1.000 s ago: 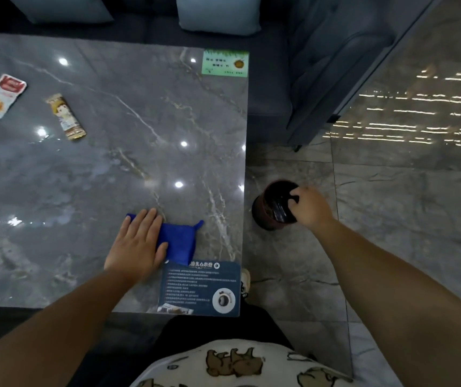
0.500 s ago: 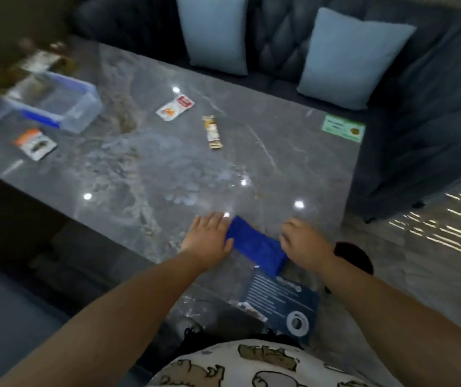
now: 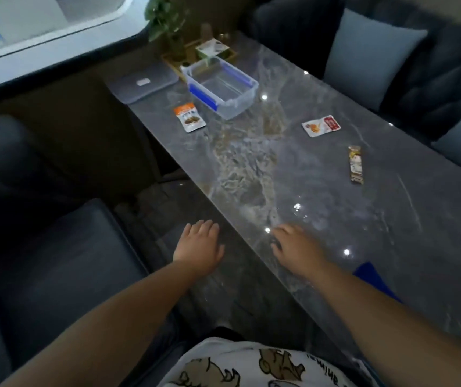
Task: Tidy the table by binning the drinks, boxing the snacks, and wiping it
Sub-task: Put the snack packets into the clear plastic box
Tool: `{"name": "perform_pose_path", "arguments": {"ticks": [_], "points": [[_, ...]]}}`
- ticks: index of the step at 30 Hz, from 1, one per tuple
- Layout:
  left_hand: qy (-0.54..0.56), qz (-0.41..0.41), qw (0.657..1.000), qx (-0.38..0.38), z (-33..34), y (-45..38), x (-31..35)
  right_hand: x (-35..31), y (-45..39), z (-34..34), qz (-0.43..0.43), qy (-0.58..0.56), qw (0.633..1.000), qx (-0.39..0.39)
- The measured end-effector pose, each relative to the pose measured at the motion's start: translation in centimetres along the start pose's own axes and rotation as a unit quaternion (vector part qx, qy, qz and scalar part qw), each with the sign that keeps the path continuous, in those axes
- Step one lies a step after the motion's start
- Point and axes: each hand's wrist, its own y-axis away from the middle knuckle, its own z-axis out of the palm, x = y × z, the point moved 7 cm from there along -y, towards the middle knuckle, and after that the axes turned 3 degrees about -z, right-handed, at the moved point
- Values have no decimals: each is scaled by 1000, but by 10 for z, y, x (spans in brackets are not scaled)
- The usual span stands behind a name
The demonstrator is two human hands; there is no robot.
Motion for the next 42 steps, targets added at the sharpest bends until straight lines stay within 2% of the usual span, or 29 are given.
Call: {"name": "perform_pose_path", "arguments": {"ticks": [5, 11, 17, 23, 29, 33, 42], "points": [[21, -48, 998, 34, -16, -3, -56, -44, -54, 3, -52, 25, 998, -27], [40, -86, 995, 40, -23, -18, -99, -76, -110, 4, -92, 43, 994, -34], [31, -108, 993, 38, -32, -58, -134, -91, -175, 8, -118, 40, 992, -28], [8, -104, 994, 23, -55, -125, -161, -84, -247, 0, -104, 22, 994, -32], [17, -85, 996, 20, -91, -190, -175, -70, -309, -16, -86, 11, 995, -43], [11, -55, 998, -1, -100, -230, -180, -61, -335, -24, -58, -13, 998, -20], [-31, 111, 993, -36, -109, -344, -179, -19, -371, -27, 90, -10, 996, -11]]}}
